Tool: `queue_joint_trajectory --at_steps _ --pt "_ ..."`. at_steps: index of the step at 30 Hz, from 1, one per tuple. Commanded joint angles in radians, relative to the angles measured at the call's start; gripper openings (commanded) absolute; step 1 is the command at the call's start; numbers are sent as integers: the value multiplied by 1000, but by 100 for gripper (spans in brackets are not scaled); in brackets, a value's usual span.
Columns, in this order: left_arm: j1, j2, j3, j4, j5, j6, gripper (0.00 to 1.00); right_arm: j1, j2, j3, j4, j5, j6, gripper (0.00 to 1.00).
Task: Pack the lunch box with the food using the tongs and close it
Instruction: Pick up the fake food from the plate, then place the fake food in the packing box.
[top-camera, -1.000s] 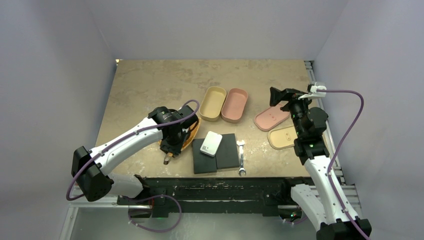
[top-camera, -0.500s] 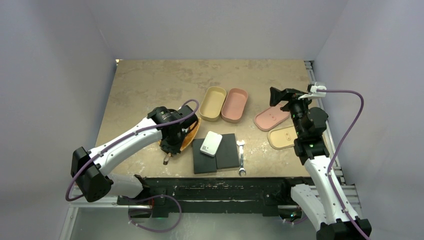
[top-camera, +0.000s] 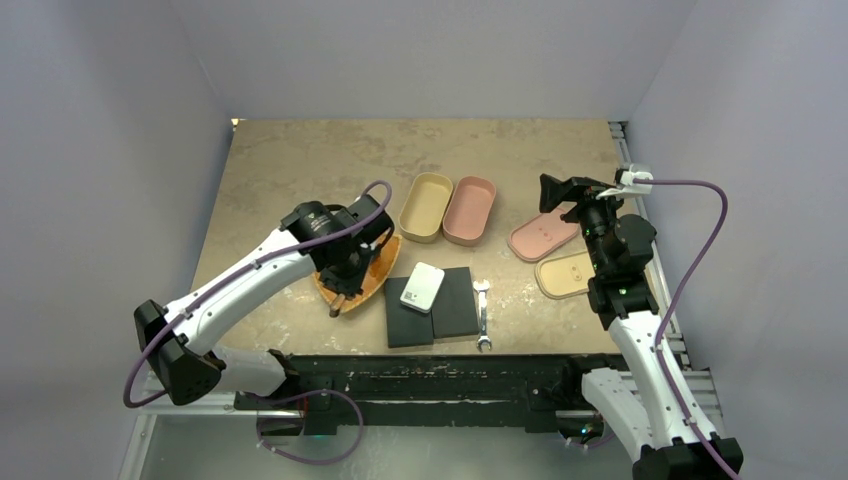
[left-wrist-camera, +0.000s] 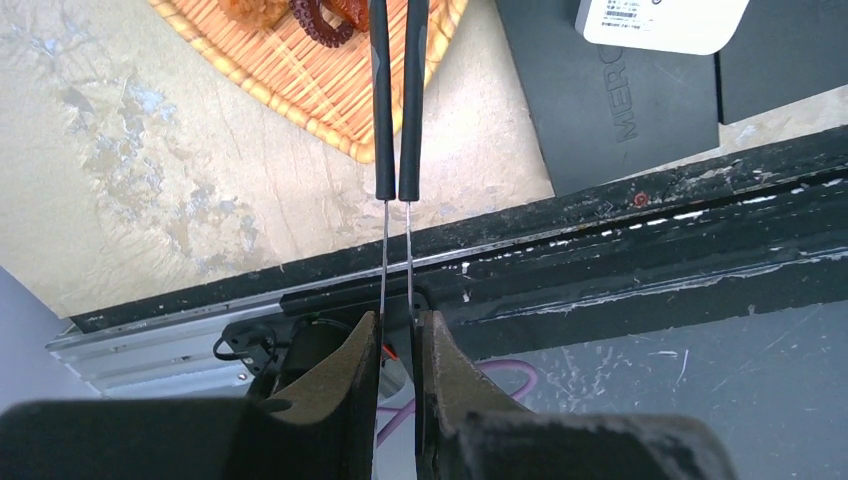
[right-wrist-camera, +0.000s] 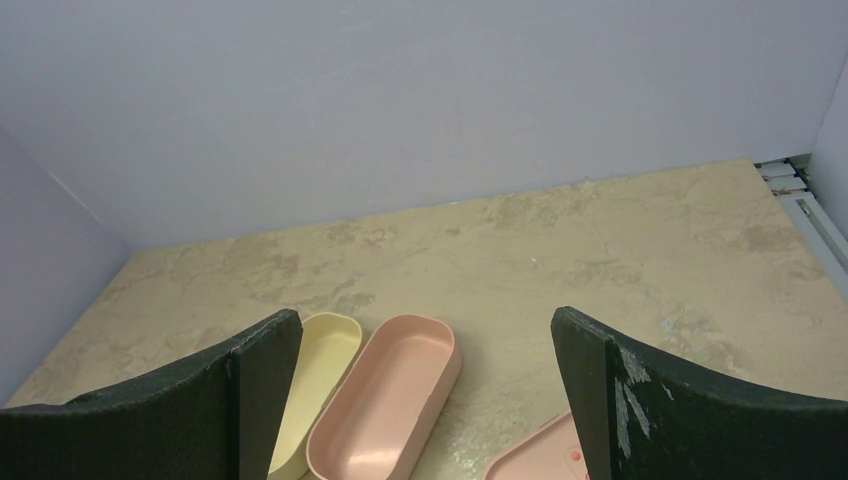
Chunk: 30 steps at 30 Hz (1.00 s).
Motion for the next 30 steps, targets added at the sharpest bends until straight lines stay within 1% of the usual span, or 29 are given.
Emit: queue_joint_trajectory --at_steps 1,8,15,20,23,25,30 --pt "-6 -26 103 -44 -33 -19 0 3 -6 3 26 -11 -6 99" --pt "-5 13 251 -45 -21 -18 0 3 -11 0 29 -7 -3 99" --pt "-4 124 380 -14 -64 39 0 3 -15 -6 34 -7 2 99" --pt "4 182 383 72 -48 85 0 2 1 -4 44 -20 5 99" --pt "24 228 398 147 -23 119 0 2 11 -6 48 -27 9 99" --pt "42 259 397 201 17 149 0 3 9 -8 50 -30 10 99" --pt "87 349 393 267 50 215 0 2 -6 -12 45 -18 10 99"
